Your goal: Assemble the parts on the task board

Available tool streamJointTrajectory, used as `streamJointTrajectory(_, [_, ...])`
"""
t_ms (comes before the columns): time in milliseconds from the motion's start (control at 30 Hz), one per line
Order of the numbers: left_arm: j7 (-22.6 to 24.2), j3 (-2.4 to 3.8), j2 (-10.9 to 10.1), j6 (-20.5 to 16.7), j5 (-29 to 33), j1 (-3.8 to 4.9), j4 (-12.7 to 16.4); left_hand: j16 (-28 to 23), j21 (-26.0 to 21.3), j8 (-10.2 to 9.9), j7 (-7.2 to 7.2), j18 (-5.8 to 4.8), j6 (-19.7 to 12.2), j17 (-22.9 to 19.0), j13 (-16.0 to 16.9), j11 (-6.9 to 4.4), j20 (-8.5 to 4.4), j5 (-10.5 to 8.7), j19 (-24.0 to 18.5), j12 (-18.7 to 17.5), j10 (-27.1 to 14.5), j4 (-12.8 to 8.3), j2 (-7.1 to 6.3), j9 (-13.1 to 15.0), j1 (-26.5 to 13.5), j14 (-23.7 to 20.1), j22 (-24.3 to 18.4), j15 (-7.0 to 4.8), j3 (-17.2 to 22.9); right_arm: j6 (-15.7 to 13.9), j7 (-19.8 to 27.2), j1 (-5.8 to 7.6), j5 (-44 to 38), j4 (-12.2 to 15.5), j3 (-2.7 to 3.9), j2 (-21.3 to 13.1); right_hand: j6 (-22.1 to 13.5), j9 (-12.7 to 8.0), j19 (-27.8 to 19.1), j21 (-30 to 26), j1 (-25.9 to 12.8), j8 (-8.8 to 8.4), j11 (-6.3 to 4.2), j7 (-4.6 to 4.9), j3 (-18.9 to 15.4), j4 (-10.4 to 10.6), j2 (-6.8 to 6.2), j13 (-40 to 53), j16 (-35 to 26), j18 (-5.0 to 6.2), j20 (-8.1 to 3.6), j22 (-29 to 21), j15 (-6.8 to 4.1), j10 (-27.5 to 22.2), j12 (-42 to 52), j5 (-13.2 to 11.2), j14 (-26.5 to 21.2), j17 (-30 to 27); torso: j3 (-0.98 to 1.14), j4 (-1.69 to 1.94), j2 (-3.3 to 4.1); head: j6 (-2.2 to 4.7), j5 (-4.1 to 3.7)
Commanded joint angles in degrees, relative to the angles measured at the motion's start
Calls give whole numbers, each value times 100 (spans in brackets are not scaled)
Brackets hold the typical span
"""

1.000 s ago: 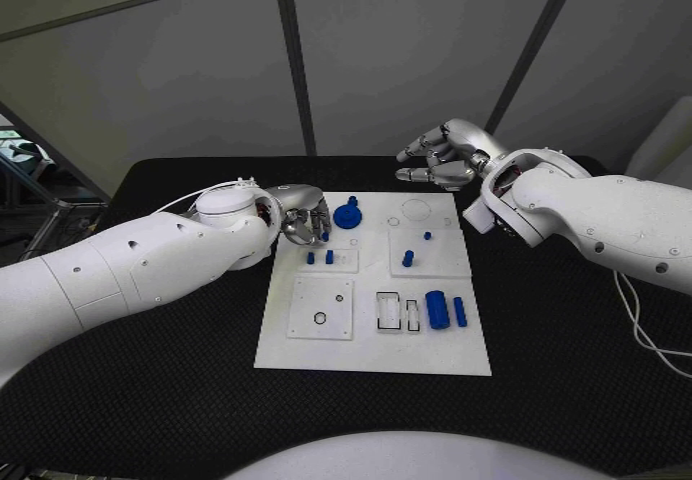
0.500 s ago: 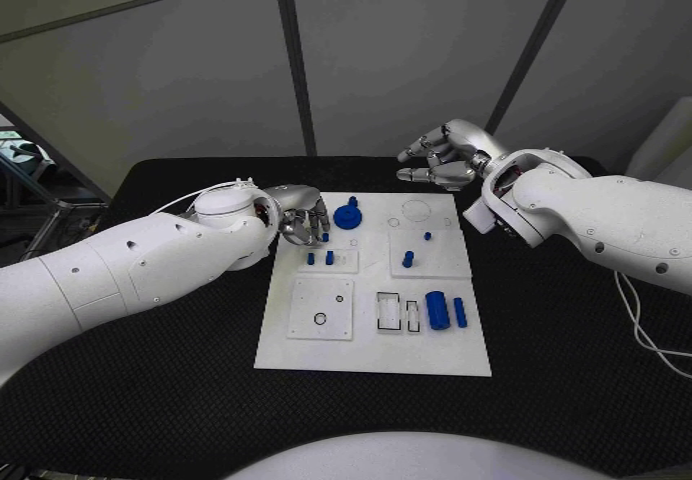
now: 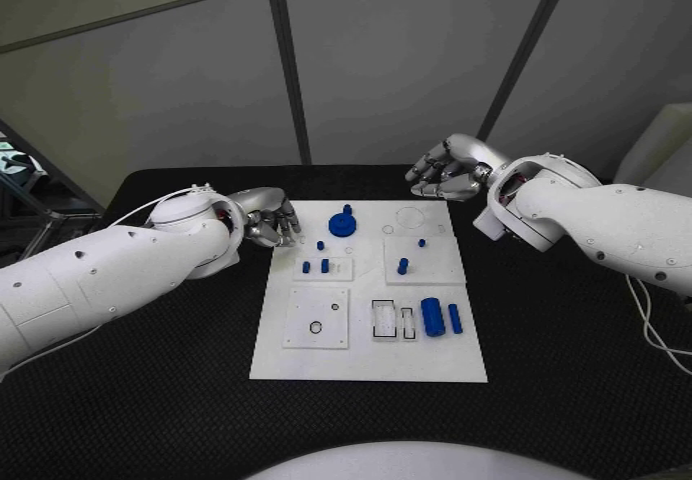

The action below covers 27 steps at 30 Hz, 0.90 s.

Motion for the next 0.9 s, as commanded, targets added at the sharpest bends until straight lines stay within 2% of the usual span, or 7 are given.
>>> streamJointTrajectory(33, [687, 19, -98, -686, 1493, 11, 10, -621, -745, 43, 31, 278, 115, -966, 18, 41, 29, -6, -298, -7, -4, -29, 93, 0, 42, -408, -475, 27, 54, 534, -315, -16, -1229, 82, -1, -79, 107, 7, 15, 15, -50, -59, 48, 3, 132, -22, -87, -361, -11, 71, 39, 35, 4, 20, -377, -73, 221, 5, -11, 7, -10, 108, -135])
streamJointTrajectory(133, [1146, 28, -236, -990, 2653, 11, 35, -1224, -1594, 45, 49, 415, 143, -1797, 32, 80, 54, -4, -654, 18, -39, -46, 119, -25, 57, -791, -1016, 39, 94, 619, -495, -55, -1905, 191, -3, -170, 234, 7, 20, 27, -134, -110, 16, -71, 243, -38, -138, -765, 3, 84, 23, 63, -13, 190, -714, -130, 234, 19, -19, -1, -16, 136, -176])
streamJointTrajectory(167, [1305, 29, -285, -1036, 3119, 11, 57, -1509, -1985, 45, 59, 477, 150, -2180, 32, 94, 63, -6, -824, 19, -77, -56, 124, -36, 62, -976, -1265, 54, 104, 631, -554, -66, -2098, 226, -4, -195, 267, 11, 24, 31, -155, -109, 12, -77, 246, -38, -155, -820, 4, 74, 28, 71, -12, 191, -763, -143, 235, 20, -6, -9, -5, 161, -197])
streamJointTrajectory(267, [1619, 29, -377, -1052, 4099, 11, 121, -1870, -2611, 49, 92, 558, 154, -2536, 24, 131, 94, -11, -1137, 21, -182, -61, 171, -59, 68, -1250, -1659, 90, 120, 649, -661, -92, -2404, 296, -7, -240, 296, 12, 30, 36, -190, -125, 16, -87, 255, -34, -176, -918, 5, 68, 30, 84, -11, 194, -847, -163, 236, 20, 3, -15, 4, 185, -227])
streamJointTrajectory(500, [2437, 27, -683, -887, 5934, -4, 567, -2048, -2838, 73, 105, 556, 149, -2678, 31, 156, 150, -35, -1272, 95, -271, -3, 198, -88, -56, -1403, -1803, 130, -68, 724, -908, -246, -3090, 566, -37, -373, 280, -3, 117, 126, -260, -210, 44, -66, 274, -35, -259, -1147, -36, 38, 39, 228, 10, 216, -1023, -179, 234, -63, -17, -4, 5, 221, -322])
streamJointTrajectory(767, [2861, 25, -902, -827, 6786, -55, 1069, -2072, -2905, 86, 103, 560, 152, -2716, 43, 150, 156, -28, -1286, 149, -268, -17, 245, -98, -24, -1437, -1852, 128, -126, 792, -1030, -421, -3381, 674, -46, -385, 104, -32, 141, 152, -389, -419, 153, 20, 297, 29, -378, -1503, -21, 28, 109, 276, 93, 33, -1330, -259, 239, -75, -32, 0, -1, 210, -372])
streamJointTrajectory(900, [2968, 26, -959, -833, 6962, -63, 1238, -2076, -2918, 89, 105, 562, 150, -2725, 46, 149, 155, -25, -1287, 163, -268, -34, 263, -102, 3, -1446, -1862, 126, -133, 816, -1043, -533, -3421, 687, -47, -344, 102, -27, 143, 155, -394, -460, 177, 39, 306, 31, -402, -1602, -14, 28, 129, 283, 111, 16, -1389, -272, 238, -74, -22, 3, 4, 201, -381])
